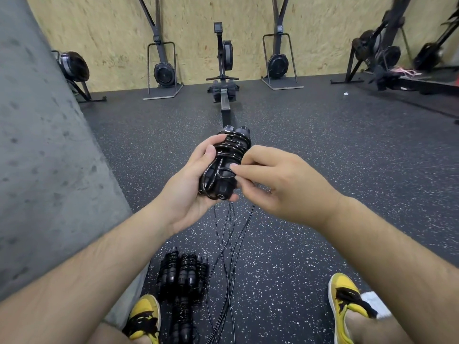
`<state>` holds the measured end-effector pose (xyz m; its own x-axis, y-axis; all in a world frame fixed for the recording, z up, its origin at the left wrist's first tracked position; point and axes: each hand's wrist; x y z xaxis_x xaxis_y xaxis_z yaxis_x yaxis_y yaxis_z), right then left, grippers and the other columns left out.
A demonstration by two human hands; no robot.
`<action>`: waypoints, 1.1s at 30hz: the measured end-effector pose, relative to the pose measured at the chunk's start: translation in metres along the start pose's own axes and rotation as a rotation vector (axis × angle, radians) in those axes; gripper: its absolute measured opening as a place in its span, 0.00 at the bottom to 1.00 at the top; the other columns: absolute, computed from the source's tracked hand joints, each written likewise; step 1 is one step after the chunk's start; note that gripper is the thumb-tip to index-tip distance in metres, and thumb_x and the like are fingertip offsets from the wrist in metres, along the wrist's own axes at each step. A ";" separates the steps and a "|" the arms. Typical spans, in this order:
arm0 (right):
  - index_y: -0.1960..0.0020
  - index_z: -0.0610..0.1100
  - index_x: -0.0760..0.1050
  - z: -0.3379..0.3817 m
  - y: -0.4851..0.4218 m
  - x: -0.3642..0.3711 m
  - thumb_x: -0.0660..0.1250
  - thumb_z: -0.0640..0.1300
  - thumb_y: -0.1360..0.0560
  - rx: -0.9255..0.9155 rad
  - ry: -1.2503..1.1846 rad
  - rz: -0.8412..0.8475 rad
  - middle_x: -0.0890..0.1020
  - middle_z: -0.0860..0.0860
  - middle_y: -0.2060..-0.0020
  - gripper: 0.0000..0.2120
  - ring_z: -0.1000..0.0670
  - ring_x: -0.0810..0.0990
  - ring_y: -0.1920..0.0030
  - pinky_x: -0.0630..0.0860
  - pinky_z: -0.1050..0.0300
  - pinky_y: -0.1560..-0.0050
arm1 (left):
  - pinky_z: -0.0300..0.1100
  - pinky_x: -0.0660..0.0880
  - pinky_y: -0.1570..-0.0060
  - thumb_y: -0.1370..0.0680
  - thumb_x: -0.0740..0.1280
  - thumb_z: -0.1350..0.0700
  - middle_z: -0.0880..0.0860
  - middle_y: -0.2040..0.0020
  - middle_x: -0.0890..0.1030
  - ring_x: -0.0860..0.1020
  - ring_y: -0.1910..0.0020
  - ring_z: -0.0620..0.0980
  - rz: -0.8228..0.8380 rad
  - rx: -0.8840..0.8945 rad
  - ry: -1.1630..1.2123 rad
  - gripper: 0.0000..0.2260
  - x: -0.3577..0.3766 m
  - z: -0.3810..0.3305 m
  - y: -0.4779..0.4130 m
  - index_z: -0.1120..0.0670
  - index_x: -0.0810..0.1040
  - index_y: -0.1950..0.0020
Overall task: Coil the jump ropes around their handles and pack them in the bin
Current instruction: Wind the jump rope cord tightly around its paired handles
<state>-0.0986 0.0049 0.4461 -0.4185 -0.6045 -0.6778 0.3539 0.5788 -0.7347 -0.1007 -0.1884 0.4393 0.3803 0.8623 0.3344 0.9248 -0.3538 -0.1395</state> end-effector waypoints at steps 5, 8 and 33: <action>0.52 0.38 0.83 -0.002 0.002 -0.007 0.66 0.41 0.21 0.024 -0.069 0.004 0.79 0.46 0.58 0.09 0.48 0.76 0.61 0.74 0.56 0.58 | 0.49 0.79 0.64 0.15 0.55 0.48 0.56 0.41 0.82 0.82 0.57 0.53 0.015 0.007 0.045 0.14 0.002 -0.001 0.000 0.44 0.74 0.32; 0.56 0.38 0.82 0.001 0.001 -0.002 0.65 0.42 0.21 0.008 -0.013 0.023 0.78 0.47 0.60 0.10 0.47 0.75 0.62 0.74 0.54 0.59 | 0.49 0.80 0.61 0.15 0.55 0.48 0.52 0.41 0.83 0.82 0.54 0.51 0.009 0.002 -0.005 0.14 0.003 0.001 0.000 0.44 0.74 0.32; 0.49 0.39 0.83 0.022 0.006 0.039 0.72 0.39 0.24 0.440 -0.321 -0.269 0.78 0.49 0.58 0.06 0.51 0.78 0.60 0.78 0.53 0.57 | 0.43 0.80 0.57 0.16 0.62 0.54 0.51 0.42 0.84 0.82 0.50 0.48 -0.243 0.160 -0.156 0.13 0.014 0.010 0.000 0.44 0.75 0.33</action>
<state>-0.0942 -0.0274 0.4140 -0.2917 -0.8729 -0.3912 0.6118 0.1441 -0.7777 -0.0959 -0.1728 0.4344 0.1321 0.9640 0.2307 0.9717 -0.0800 -0.2224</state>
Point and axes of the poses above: each hand's wrist, its own y-axis away from the middle knuckle, its own x-axis out of the palm, z = x × y
